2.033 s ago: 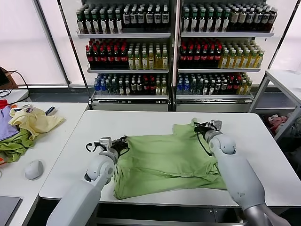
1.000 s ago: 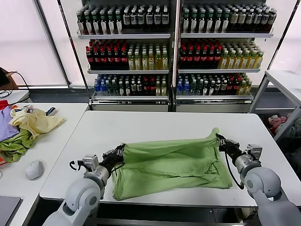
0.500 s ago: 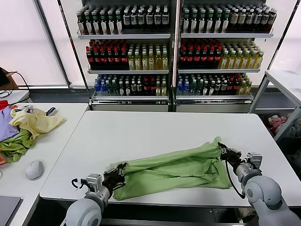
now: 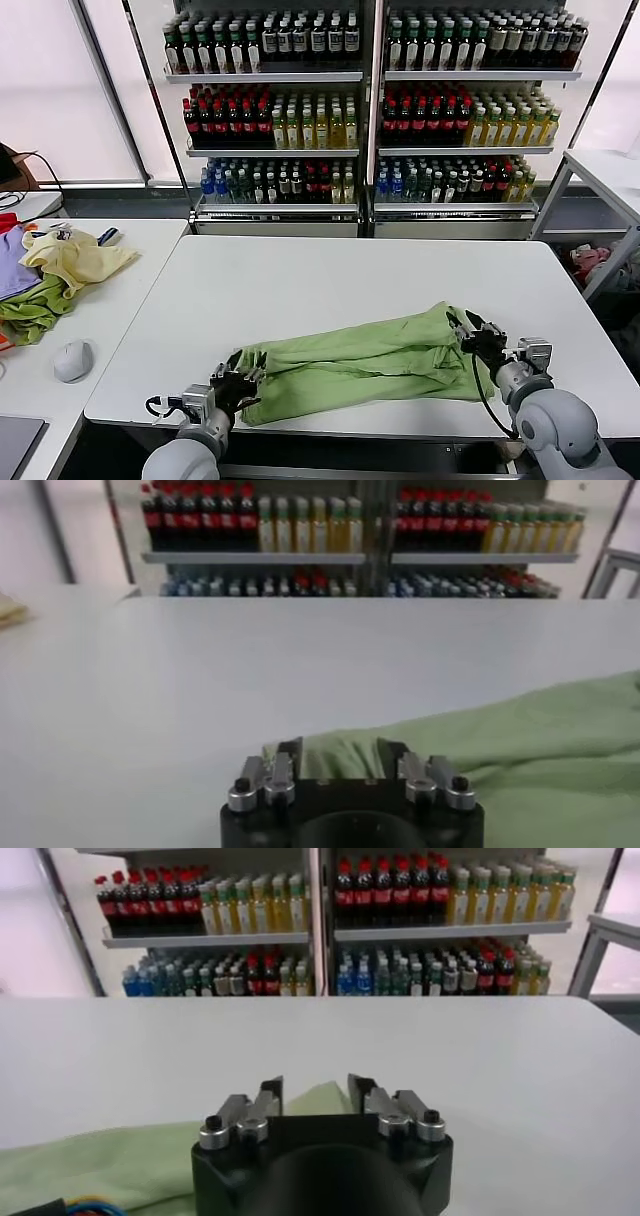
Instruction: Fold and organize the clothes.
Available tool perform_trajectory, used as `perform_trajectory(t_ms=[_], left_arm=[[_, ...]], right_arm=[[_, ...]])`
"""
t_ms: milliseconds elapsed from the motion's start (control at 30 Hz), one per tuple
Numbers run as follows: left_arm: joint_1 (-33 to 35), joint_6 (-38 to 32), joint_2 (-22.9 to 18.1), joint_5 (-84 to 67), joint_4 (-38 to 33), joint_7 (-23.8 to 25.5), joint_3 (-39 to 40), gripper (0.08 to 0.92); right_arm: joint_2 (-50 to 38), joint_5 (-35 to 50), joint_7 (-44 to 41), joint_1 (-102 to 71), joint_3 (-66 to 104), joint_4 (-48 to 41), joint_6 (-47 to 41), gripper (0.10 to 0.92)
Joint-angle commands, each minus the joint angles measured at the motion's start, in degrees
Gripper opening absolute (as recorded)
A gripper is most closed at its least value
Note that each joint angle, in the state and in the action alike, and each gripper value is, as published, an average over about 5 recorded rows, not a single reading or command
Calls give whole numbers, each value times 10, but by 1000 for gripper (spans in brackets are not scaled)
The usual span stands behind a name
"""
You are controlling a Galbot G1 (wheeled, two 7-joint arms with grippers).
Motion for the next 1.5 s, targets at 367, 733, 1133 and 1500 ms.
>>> perform_trajectory(t_ms=[367, 733, 1133, 1500], left_arm=[[22, -14, -103, 59, 59, -78, 20, 821], [20, -18, -96, 43, 62, -68, 15, 648], [-31, -20, -20, -22, 65, -41, -61, 301], [-89, -12, 151, -136, 100, 9, -176, 149]], right_arm=[[3, -22, 1, -32, 3, 62, 4, 821], [4, -20, 4, -20, 3, 55, 6, 823], [3, -14, 11, -4, 2, 44, 15, 823], [3, -12, 13, 12, -1, 31, 19, 823]])
